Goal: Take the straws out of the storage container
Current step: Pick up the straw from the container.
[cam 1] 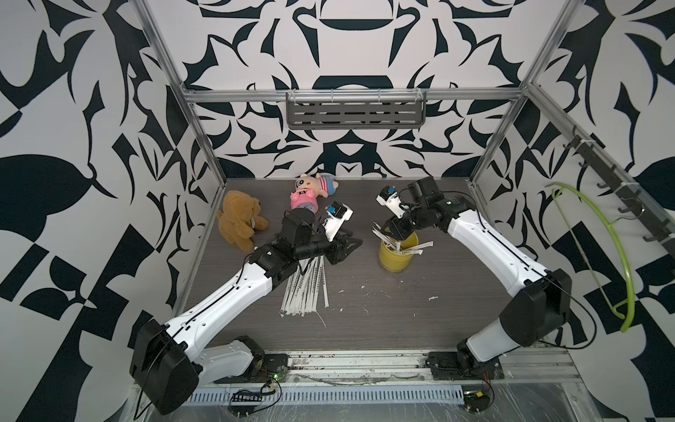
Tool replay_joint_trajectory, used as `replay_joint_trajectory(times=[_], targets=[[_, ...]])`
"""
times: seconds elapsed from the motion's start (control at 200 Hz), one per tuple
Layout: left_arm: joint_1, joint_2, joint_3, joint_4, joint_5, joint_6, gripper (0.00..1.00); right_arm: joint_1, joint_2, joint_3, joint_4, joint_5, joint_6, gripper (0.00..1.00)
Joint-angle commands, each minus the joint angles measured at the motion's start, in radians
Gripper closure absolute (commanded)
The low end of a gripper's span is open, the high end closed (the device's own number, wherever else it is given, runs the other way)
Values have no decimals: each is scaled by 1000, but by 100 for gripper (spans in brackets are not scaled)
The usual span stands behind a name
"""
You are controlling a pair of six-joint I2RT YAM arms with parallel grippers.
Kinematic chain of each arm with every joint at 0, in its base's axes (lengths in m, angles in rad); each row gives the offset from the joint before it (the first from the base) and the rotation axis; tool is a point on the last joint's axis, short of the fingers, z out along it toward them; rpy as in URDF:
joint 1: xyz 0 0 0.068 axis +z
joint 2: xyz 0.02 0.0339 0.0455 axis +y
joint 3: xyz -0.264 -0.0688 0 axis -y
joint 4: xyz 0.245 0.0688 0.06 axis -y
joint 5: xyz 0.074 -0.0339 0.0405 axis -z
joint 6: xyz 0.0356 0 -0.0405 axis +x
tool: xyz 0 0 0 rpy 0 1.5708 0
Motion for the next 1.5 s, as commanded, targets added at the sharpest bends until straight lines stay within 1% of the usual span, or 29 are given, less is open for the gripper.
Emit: replay_joint_trajectory(times=[0.0, 0.355, 0.515, 0.56, 0.665, 0.9, 1.015, 1.15, 1.495], targets=[[-3, -3, -15, 3, -4, 22, 53, 2, 3, 16, 40, -17, -3, 62], [-2, 7, -14, -7, -6, 23, 53, 2, 61, 41, 54, -23, 1, 69], [-2, 8, -10, -11, -7, 20, 53, 2, 64, 46, 51, -19, -18, 74], [-2, 5, -10, -11, -7, 20, 53, 2, 60, 46, 50, -6, -18, 74], [-2, 6, -9, -14, -9, 20, 53, 2, 30, 27, 64, 20, -26, 80], [-2, 6, -11, -11, -13, 16, 53, 2, -69, -36, 147, 165, -30, 88], [-2, 2, -13, -5, -17, 11, 53, 2, -99, -40, 162, 200, -32, 89], [-3, -6, -14, 3, -17, 5, 53, 2, -129, -30, 178, 211, -21, 89], [-4, -50, -43, 29, -29, -8, 54, 6, -218, 21, 219, 201, 17, 89]])
